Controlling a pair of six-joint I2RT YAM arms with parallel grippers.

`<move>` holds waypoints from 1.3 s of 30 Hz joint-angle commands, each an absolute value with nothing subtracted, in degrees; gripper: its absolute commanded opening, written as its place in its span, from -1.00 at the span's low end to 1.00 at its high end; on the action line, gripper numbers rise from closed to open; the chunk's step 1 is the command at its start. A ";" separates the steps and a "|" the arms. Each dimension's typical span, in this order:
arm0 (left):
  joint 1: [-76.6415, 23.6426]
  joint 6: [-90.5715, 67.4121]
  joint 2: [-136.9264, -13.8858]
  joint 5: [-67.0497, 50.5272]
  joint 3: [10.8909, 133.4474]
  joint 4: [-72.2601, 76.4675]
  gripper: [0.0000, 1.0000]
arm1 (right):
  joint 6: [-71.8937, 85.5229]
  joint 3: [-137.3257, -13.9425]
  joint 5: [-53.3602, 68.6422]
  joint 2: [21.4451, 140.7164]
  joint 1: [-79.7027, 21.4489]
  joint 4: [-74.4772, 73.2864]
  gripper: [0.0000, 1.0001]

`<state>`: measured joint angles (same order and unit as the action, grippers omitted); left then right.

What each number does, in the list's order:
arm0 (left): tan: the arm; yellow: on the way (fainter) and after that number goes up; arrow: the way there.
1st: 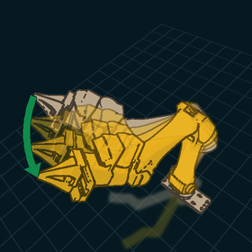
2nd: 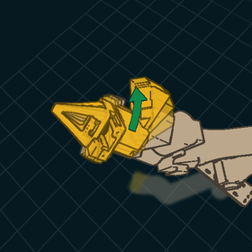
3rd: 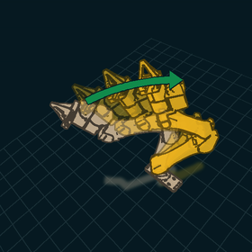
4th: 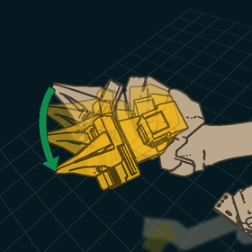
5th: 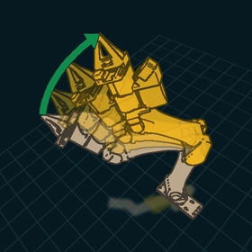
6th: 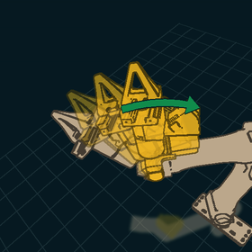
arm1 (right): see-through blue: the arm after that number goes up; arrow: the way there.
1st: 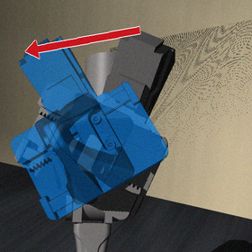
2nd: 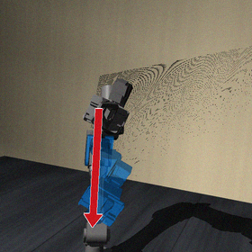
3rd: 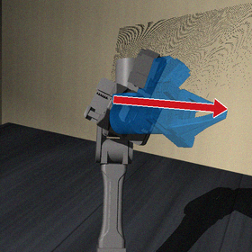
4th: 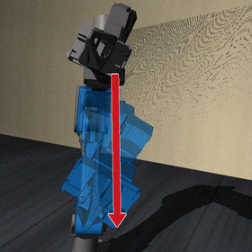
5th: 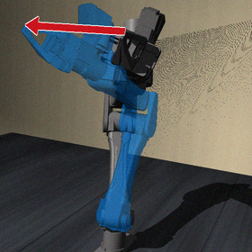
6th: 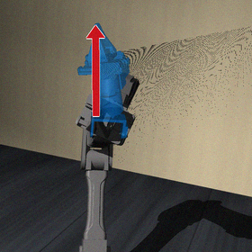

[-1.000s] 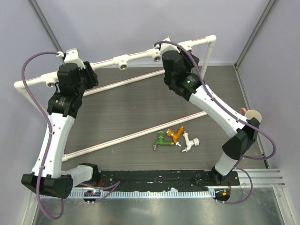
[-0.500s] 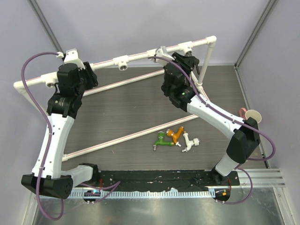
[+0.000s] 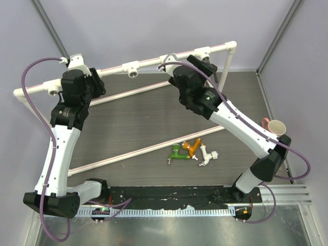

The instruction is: Install the water faucets

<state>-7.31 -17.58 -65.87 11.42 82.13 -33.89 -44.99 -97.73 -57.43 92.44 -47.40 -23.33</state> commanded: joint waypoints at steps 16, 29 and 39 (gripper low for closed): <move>-4.75 -16.35 -65.13 19.95 83.41 -29.36 -1.00 | 26.07 -88.01 18.52 72.16 -6.18 -16.81 0.72; -4.66 -16.52 -65.30 20.04 83.32 -29.36 -1.00 | 84.95 -59.59 42.98 82.70 9.49 58.30 0.71; -4.39 -16.44 -65.65 20.30 83.32 -29.44 -0.99 | 102.03 -58.53 44.65 92.98 7.74 82.17 0.71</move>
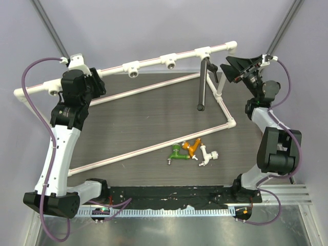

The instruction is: Install the water faucets

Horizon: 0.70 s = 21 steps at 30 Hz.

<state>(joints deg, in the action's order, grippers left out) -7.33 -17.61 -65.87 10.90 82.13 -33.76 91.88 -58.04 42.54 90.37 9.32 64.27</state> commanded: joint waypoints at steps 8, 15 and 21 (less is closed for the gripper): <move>-4.31 -16.17 -65.65 20.74 83.23 -29.35 -1.00 | 100.99 -57.83 43.68 96.94 3.96 83.40 0.71; -4.04 -16.17 -65.74 20.57 83.23 -29.36 -0.99 | 105.46 -60.73 44.03 99.66 1.14 89.11 0.59; -3.96 -16.17 -65.57 20.48 83.23 -29.36 -1.00 | 109.07 -62.14 43.60 100.98 0.00 92.63 0.36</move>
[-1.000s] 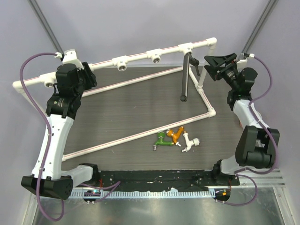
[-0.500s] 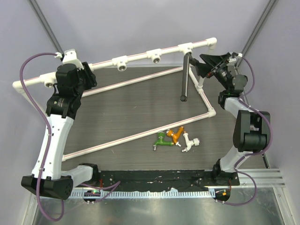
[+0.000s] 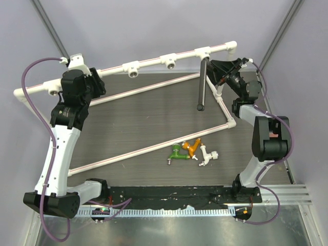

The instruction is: Install the water faucets

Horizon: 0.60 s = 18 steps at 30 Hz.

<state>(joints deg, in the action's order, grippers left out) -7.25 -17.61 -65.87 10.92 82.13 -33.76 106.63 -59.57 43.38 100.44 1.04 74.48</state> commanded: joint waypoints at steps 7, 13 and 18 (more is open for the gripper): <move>-3.96 -16.26 -65.39 20.48 83.23 -29.36 -0.99 | 112.85 -65.30 43.68 101.69 -2.02 95.54 0.26; -3.96 -16.26 -65.39 20.30 83.23 -29.36 -1.00 | 112.33 -66.71 45.00 100.81 -2.99 95.54 -0.69; -3.96 -16.26 -65.22 20.39 83.23 -29.27 -1.00 | 110.31 -66.71 45.79 100.11 -2.81 94.05 -0.98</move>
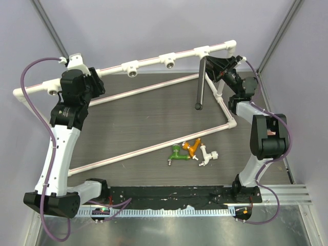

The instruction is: Install the water faucets

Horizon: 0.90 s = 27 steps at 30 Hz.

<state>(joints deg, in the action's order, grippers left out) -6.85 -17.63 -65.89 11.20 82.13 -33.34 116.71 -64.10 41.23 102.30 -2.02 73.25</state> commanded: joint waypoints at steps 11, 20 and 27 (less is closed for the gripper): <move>-3.87 -16.26 -65.13 20.57 83.23 -29.27 -0.99 | 78.33 -65.74 48.43 88.43 -2.46 56.27 -0.99; -3.95 -16.35 -65.04 20.39 83.23 -29.27 -1.00 | 67.52 -67.32 48.17 86.40 -1.93 42.30 -0.99; -3.95 -16.35 -64.95 20.30 83.32 -29.35 -1.00 | 59.09 -66.01 46.50 81.31 -0.53 33.07 -0.19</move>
<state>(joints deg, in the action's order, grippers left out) -6.39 -17.52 -65.01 11.31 82.13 -35.22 72.38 -64.84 43.44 86.67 -0.10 39.44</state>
